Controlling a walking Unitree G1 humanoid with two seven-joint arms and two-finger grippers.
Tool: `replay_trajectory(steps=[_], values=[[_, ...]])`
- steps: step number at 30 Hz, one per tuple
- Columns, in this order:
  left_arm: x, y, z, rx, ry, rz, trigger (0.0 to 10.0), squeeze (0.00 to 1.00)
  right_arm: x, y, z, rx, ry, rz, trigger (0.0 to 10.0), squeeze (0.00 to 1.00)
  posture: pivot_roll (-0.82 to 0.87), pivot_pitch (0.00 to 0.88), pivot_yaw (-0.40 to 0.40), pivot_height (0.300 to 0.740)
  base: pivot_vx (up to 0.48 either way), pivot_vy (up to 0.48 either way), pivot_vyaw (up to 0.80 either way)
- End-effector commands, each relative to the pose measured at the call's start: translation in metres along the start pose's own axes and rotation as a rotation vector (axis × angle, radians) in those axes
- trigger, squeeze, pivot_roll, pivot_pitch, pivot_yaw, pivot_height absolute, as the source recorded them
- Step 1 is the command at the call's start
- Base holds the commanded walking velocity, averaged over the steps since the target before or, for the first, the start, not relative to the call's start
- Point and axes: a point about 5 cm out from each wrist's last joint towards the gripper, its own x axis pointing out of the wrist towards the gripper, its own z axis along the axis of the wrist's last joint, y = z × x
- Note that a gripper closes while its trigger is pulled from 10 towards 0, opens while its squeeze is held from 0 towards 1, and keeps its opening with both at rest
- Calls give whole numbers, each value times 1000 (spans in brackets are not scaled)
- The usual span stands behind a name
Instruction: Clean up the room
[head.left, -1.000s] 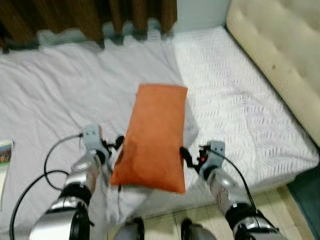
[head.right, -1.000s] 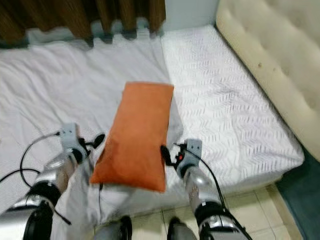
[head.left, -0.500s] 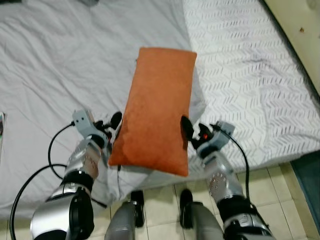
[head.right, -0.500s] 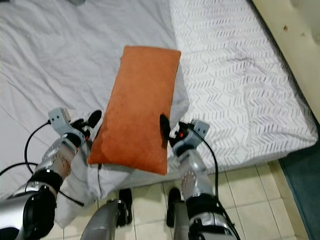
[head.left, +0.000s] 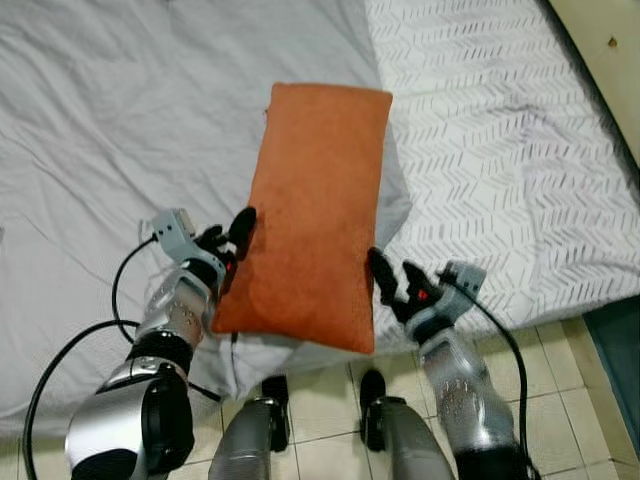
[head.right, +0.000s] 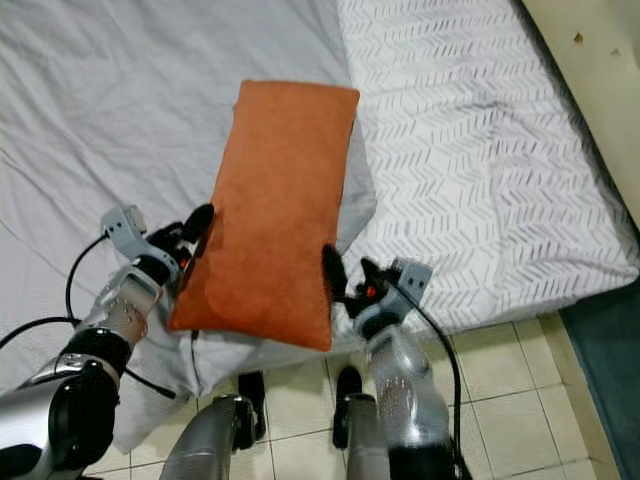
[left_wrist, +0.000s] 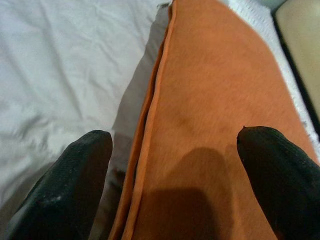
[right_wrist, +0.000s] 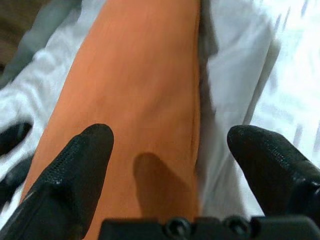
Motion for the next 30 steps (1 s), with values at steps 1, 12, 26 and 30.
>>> replay_trajectory(steps=[1,12,26,30], values=[[-7,9,2,-35,-8,-1,10000,0,-7,6,-4,22,23,16,10000,0,-81,559,35,740,0,0,0],[-20,8,-56,-25,249,33,10000,0,-12,12,-55,9,231,45,10000,0,-74,553,39,740,0,0,0],[-34,14,-86,-27,353,155,10000,0,18,14,-91,-41,376,-18,10000,0,-36,557,43,740,0,0,0],[-41,15,-98,-8,409,162,0,0,27,0,-76,-111,310,-107,941,0,-22,555,45,740,0,0,0]])
